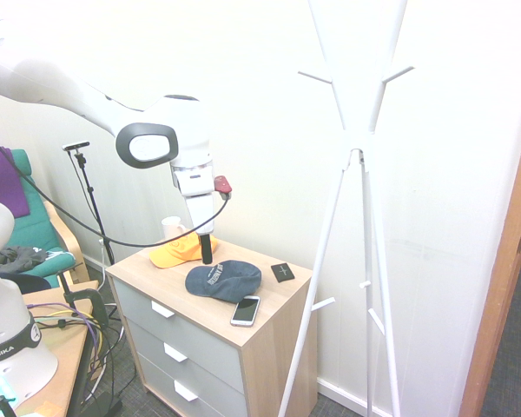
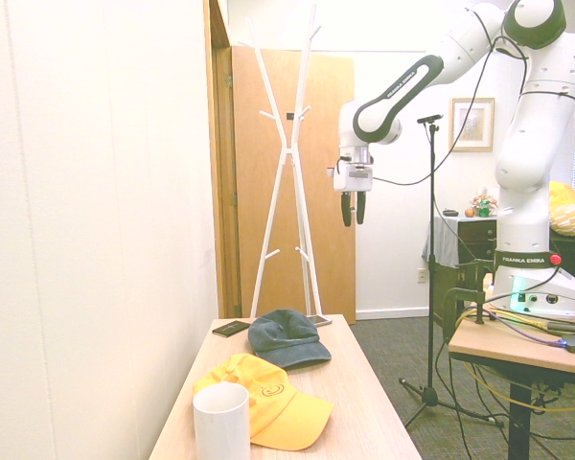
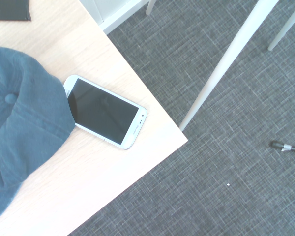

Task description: Hang the cap

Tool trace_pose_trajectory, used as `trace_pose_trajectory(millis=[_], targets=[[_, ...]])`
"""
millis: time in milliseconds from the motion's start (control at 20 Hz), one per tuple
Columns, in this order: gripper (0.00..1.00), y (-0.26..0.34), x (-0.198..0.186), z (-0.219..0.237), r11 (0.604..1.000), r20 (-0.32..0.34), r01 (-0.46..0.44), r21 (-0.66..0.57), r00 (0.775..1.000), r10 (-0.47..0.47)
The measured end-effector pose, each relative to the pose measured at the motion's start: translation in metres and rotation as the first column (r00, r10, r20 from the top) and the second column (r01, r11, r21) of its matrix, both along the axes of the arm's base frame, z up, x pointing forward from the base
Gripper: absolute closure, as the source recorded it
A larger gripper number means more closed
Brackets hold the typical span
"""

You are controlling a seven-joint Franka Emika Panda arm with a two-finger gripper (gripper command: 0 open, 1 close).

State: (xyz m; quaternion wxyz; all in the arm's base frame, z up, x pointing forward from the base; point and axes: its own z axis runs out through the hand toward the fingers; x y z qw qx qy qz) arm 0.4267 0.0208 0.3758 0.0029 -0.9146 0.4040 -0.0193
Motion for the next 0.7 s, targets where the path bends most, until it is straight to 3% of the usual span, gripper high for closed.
trace_pose_trajectory(millis=[150, 350, 700], targets=[[0.00, 0.004, 0.000, -0.001, 1.000, -0.002, -0.014, 0.000, 1.000, 0.014], [0.00, 0.054, 0.000, -0.013, 0.996, 0.006, -0.088, 0.002, 0.996, 0.088], [0.00, 0.144, 0.023, -0.077, 0.989, 0.029, -0.141, 0.033, 0.990, 0.140]])
